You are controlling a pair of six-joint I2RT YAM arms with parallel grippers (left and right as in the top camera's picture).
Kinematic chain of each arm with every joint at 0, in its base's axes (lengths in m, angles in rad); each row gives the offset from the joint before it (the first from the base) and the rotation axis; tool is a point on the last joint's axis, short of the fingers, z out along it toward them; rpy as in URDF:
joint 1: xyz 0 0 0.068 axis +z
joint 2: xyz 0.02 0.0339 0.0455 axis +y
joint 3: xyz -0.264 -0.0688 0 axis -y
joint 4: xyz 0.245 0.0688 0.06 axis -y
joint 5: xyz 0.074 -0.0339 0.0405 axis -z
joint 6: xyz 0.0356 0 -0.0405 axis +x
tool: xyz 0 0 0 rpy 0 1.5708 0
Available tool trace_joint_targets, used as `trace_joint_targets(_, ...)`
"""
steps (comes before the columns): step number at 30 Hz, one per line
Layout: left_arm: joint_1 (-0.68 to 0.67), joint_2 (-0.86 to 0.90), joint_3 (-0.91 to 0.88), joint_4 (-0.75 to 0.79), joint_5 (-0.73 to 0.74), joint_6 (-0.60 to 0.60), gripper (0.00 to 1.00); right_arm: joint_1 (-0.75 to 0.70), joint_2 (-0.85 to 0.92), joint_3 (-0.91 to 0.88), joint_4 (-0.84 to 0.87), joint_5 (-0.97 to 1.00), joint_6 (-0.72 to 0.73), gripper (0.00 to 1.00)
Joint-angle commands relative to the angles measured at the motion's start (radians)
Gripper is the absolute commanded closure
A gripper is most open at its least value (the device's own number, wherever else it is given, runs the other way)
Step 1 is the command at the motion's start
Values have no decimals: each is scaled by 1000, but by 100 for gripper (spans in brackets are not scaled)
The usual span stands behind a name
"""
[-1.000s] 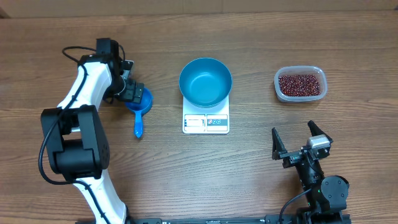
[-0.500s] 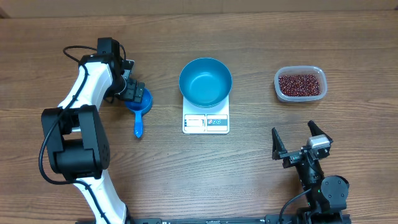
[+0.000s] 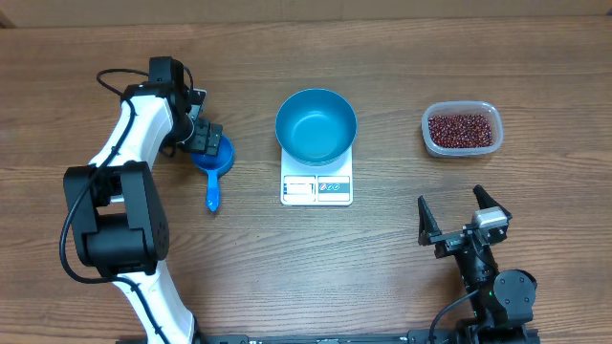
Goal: Scoop item into bowl and weigh 150g on scale
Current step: 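Lower the left gripper and close it on the blue scoop's rim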
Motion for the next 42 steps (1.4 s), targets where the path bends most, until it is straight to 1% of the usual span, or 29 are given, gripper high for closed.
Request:
trace_joint_targets(1, 0, 10, -10, 6, 13, 14, 1, 4, -9, -11, 5, 2, -9, 0)
trace_joint_targets(17, 0, 10, -11, 26, 26, 14, 0, 4, -9, -11, 5, 2, -9, 0)
trace_joint_targets(24, 0, 10, -11, 29, 122, 14, 0, 4, -9, -11, 5, 2, -9, 0)
trace_joint_targets(35, 0, 10, -11, 37, 119, 18, 0, 4, -9, -11, 5, 2, -9, 0)
trace_joint_targets(42, 0, 10, -11, 50, 87, 18, 1, 4, -9, -11, 5, 2, -9, 0)
